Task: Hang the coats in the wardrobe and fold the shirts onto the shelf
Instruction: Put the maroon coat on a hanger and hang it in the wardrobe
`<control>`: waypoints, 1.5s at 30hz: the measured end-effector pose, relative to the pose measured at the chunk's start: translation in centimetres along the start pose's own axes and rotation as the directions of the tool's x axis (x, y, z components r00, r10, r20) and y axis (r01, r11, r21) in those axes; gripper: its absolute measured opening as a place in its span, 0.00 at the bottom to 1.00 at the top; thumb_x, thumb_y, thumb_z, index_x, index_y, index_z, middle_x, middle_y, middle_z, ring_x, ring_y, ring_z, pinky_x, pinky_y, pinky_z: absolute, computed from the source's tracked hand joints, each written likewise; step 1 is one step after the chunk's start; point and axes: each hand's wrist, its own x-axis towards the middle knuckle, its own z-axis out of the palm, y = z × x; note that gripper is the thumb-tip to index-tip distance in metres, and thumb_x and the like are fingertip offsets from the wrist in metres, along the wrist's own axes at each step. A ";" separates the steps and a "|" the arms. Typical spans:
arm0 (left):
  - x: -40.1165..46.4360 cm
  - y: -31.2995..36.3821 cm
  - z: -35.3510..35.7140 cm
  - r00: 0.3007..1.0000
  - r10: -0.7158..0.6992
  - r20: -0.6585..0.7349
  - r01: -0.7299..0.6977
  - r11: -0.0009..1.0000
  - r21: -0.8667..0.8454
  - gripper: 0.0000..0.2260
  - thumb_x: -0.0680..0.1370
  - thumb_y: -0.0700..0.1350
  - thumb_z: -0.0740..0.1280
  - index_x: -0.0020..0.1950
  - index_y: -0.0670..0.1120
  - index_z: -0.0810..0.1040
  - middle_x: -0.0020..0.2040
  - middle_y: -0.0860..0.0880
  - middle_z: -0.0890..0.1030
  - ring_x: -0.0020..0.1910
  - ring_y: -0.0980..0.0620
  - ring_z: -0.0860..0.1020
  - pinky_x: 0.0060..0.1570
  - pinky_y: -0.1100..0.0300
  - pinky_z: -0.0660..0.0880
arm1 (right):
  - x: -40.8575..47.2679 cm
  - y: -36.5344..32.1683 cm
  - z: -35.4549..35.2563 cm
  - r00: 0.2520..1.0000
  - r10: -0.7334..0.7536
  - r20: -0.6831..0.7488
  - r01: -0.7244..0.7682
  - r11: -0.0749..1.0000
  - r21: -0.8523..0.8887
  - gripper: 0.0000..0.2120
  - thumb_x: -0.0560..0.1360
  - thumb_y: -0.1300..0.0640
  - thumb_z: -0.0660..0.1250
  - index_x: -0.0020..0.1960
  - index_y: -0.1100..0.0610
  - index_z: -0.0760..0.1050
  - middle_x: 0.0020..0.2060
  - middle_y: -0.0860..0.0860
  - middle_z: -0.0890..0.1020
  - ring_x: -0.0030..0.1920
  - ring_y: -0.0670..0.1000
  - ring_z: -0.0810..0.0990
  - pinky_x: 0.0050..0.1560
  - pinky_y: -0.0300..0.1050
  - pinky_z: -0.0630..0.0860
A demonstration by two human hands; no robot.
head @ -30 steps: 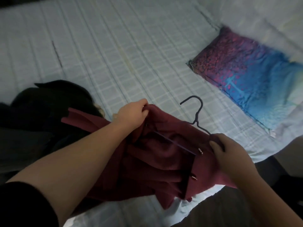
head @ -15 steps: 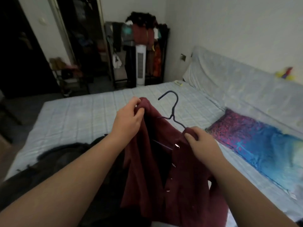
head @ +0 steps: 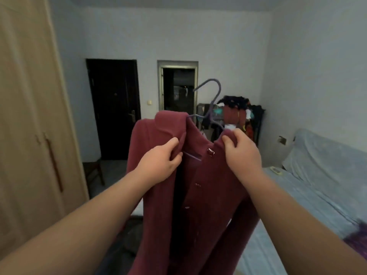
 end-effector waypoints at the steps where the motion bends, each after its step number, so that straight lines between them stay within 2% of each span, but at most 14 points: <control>1: 0.5 -0.1 -1.1 1.000 0.010 -0.002 -0.009 0.999 0.051 0.08 0.78 0.55 0.62 0.49 0.55 0.65 0.37 0.51 0.79 0.37 0.47 0.78 0.40 0.47 0.77 | 0.9 -1.1 -0.2 0.999 -0.036 -0.010 0.036 0.999 0.008 0.04 0.80 0.47 0.60 0.48 0.45 0.71 0.37 0.41 0.76 0.39 0.49 0.73 0.40 0.47 0.67; 5: 2.6 0.0 -6.0 0.999 -0.024 0.029 0.016 0.973 0.230 0.13 0.79 0.58 0.62 0.59 0.54 0.66 0.44 0.51 0.80 0.42 0.48 0.78 0.44 0.49 0.77 | 4.1 -4.8 -0.7 0.988 -0.148 -0.054 0.150 0.987 0.048 0.04 0.81 0.48 0.60 0.49 0.46 0.72 0.39 0.42 0.76 0.40 0.48 0.72 0.41 0.45 0.65; 7: 3.0 0.0 -8.4 0.999 0.006 0.047 -0.020 0.956 0.294 0.11 0.79 0.60 0.60 0.55 0.55 0.67 0.42 0.52 0.79 0.40 0.49 0.78 0.42 0.51 0.76 | 5.4 -6.0 -0.9 0.981 -0.186 -0.061 0.190 0.979 0.068 0.04 0.81 0.48 0.59 0.51 0.45 0.72 0.42 0.42 0.77 0.42 0.47 0.74 0.42 0.45 0.67; 10: 3.1 -0.1 -12.4 0.941 0.277 -0.192 -0.151 0.855 0.496 0.09 0.79 0.58 0.62 0.53 0.54 0.70 0.43 0.55 0.78 0.43 0.50 0.77 0.40 0.55 0.73 | 7.3 -6.6 -1.0 0.973 -0.225 -0.044 0.228 0.971 0.078 0.05 0.81 0.48 0.59 0.53 0.46 0.73 0.42 0.42 0.78 0.43 0.49 0.77 0.41 0.46 0.69; 13: 4.4 -1.3 -16.6 0.824 0.435 -0.363 -0.153 0.788 0.596 0.24 0.74 0.57 0.71 0.65 0.49 0.71 0.58 0.48 0.75 0.58 0.46 0.73 0.58 0.53 0.71 | 8.8 -7.0 -0.9 0.964 -0.266 -0.021 0.267 0.962 0.063 0.05 0.81 0.48 0.60 0.53 0.47 0.73 0.43 0.45 0.80 0.45 0.53 0.79 0.43 0.49 0.74; 16: 6.2 -1.6 -19.5 0.968 0.146 -0.203 -0.037 0.887 0.460 0.36 0.71 0.64 0.70 0.74 0.53 0.61 0.68 0.46 0.71 0.67 0.46 0.70 0.68 0.49 0.68 | 9.2 -8.1 -0.8 0.949 -0.314 0.031 0.313 0.949 0.030 0.07 0.81 0.49 0.61 0.56 0.48 0.73 0.47 0.48 0.82 0.48 0.56 0.80 0.45 0.49 0.73; 19: 7.0 -1.0 -20.0 0.993 -0.078 0.090 0.050 0.960 0.277 0.24 0.74 0.63 0.68 0.67 0.57 0.70 0.56 0.54 0.78 0.54 0.54 0.78 0.55 0.58 0.75 | 8.9 -9.3 -0.8 0.911 -0.410 0.051 0.411 0.912 -0.006 0.07 0.81 0.49 0.61 0.57 0.45 0.72 0.50 0.46 0.81 0.50 0.54 0.80 0.47 0.49 0.72; 21: 7.3 -0.9 -19.3 0.983 -0.030 0.179 -0.002 0.984 0.177 0.13 0.76 0.59 0.68 0.57 0.56 0.78 0.49 0.56 0.82 0.48 0.56 0.80 0.51 0.59 0.77 | 9.2 -9.4 -0.8 0.896 -0.439 0.068 0.441 0.897 -0.030 0.06 0.81 0.48 0.61 0.57 0.44 0.71 0.49 0.45 0.81 0.50 0.53 0.80 0.48 0.50 0.73; 25: 7.7 -1.7 -17.2 0.997 0.037 0.064 -0.044 0.992 0.117 0.06 0.78 0.54 0.68 0.49 0.53 0.77 0.44 0.53 0.81 0.45 0.53 0.79 0.47 0.58 0.75 | 11.2 -8.1 -0.8 0.881 -0.415 0.227 0.409 0.910 0.073 0.12 0.79 0.56 0.65 0.60 0.46 0.71 0.54 0.46 0.77 0.54 0.51 0.77 0.59 0.52 0.75; 28: 8.2 -2.1 -16.1 0.999 0.037 -0.038 -0.031 0.989 0.145 0.07 0.77 0.52 0.69 0.48 0.51 0.77 0.43 0.51 0.81 0.44 0.51 0.79 0.47 0.57 0.75 | 11.4 -6.7 -0.5 0.877 -0.398 0.269 0.379 0.918 0.119 0.18 0.77 0.64 0.67 0.63 0.48 0.72 0.57 0.46 0.75 0.56 0.48 0.75 0.62 0.44 0.71; 33: 8.3 -2.8 -14.5 0.997 -0.002 -0.072 0.012 0.989 0.149 0.07 0.76 0.54 0.69 0.51 0.54 0.78 0.46 0.56 0.81 0.45 0.58 0.78 0.47 0.59 0.75 | 10.9 -4.6 0.1 0.932 -0.358 0.046 0.360 0.932 -0.037 0.12 0.75 0.67 0.62 0.50 0.51 0.74 0.47 0.46 0.75 0.47 0.50 0.76 0.50 0.48 0.74; 37: 8.4 -3.6 -12.6 0.996 -0.063 -0.057 0.073 0.977 0.202 0.08 0.76 0.55 0.69 0.53 0.54 0.78 0.47 0.56 0.80 0.46 0.56 0.78 0.48 0.56 0.76 | 10.8 -5.0 1.0 0.992 -0.118 0.049 0.107 0.976 0.187 0.16 0.72 0.71 0.59 0.45 0.53 0.79 0.43 0.49 0.79 0.45 0.49 0.78 0.41 0.40 0.75; 40: 8.8 -4.4 -10.9 0.993 -0.118 -0.028 0.121 0.963 0.242 0.09 0.76 0.55 0.69 0.52 0.52 0.78 0.47 0.54 0.80 0.46 0.54 0.77 0.47 0.56 0.75 | 11.0 -6.3 1.7 0.969 0.145 0.202 -0.240 0.761 0.603 0.18 0.72 0.75 0.56 0.48 0.57 0.78 0.45 0.60 0.81 0.42 0.54 0.80 0.48 0.55 0.82; 45: 9.3 -5.6 -9.4 0.976 -0.176 -0.128 0.195 0.968 0.158 0.05 0.76 0.53 0.69 0.47 0.54 0.77 0.44 0.55 0.80 0.43 0.54 0.77 0.41 0.58 0.70 | 9.6 -7.5 1.7 0.884 0.260 0.388 -0.451 0.255 0.855 0.17 0.72 0.76 0.52 0.49 0.61 0.74 0.46 0.60 0.74 0.41 0.55 0.75 0.40 0.49 0.78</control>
